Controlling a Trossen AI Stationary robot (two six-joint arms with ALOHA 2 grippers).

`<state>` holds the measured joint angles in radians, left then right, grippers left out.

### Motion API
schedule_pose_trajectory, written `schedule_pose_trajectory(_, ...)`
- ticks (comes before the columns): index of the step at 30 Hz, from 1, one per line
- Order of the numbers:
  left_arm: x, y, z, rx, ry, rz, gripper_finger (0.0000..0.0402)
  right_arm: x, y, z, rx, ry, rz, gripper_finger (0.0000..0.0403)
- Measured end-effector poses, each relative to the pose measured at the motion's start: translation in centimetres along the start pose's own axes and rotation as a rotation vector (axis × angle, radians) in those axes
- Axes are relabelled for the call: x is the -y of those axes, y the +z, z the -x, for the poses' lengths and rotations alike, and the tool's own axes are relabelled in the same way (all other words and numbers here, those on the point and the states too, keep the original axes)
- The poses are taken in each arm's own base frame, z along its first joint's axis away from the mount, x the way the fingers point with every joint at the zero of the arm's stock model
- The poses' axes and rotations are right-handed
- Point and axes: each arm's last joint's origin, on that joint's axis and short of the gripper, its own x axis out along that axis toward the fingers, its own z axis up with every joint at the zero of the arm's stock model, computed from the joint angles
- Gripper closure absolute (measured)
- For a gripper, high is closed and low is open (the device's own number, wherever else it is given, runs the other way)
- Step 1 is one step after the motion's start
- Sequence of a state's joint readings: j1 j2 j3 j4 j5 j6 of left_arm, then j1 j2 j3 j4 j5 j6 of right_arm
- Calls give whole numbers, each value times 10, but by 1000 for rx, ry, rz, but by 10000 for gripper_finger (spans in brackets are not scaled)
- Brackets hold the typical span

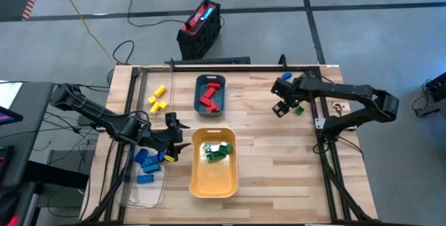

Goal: Sort blocks
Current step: Put the square green game piece into the yellow bin

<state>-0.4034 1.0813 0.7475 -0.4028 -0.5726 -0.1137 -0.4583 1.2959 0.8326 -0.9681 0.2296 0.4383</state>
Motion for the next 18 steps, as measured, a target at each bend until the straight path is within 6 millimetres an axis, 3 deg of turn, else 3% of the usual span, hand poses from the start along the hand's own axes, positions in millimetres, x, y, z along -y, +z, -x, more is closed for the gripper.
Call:
schedule_pose_trajectory(5, 0, -1, 0, -6, 0, 9, 113, 9, -12, 0, -120, -90, -42, 148)
schedule_pose_trajectory(9, 0, 1, 0, 12, -2, -10, 113, 15, -9, -2, -130, -104, -78, 148)
schedule_pose_trajectory(18, 1, 0, 0, 3, -23, 4, 113, 34, -3, -39, -253, -149, -80, 148)
